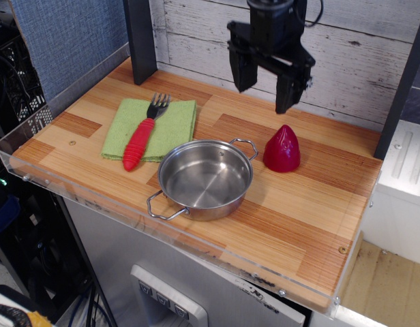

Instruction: Put the strawberry in the silver pot.

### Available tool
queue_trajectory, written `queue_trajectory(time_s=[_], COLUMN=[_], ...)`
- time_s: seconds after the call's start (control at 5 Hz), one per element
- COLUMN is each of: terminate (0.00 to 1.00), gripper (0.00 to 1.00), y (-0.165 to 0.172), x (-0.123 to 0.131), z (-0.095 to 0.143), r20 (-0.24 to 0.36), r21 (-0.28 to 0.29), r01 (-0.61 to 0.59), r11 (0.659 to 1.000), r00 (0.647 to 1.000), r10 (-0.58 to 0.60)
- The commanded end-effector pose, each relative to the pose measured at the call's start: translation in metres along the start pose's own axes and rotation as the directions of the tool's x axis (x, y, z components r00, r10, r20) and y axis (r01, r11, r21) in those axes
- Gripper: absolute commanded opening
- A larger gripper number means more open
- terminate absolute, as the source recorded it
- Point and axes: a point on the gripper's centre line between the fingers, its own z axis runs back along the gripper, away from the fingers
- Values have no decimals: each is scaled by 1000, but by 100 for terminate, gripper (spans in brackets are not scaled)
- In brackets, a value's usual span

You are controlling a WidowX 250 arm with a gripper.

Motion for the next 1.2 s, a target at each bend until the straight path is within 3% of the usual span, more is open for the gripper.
queue_trajectory(time_s=[0.0, 0.4, 1.0], terminate=[0, 0, 0], gripper=[100, 100, 100], y=[-26, -39, -45], x=[12, -3, -24], z=[0, -19, -51], r20=[16, -50, -132], r21=[-94, -142, -113], r01=[37, 53, 40], r11=[995, 988, 993], r00=[999, 997, 990], r10=[-36, -61, -55])
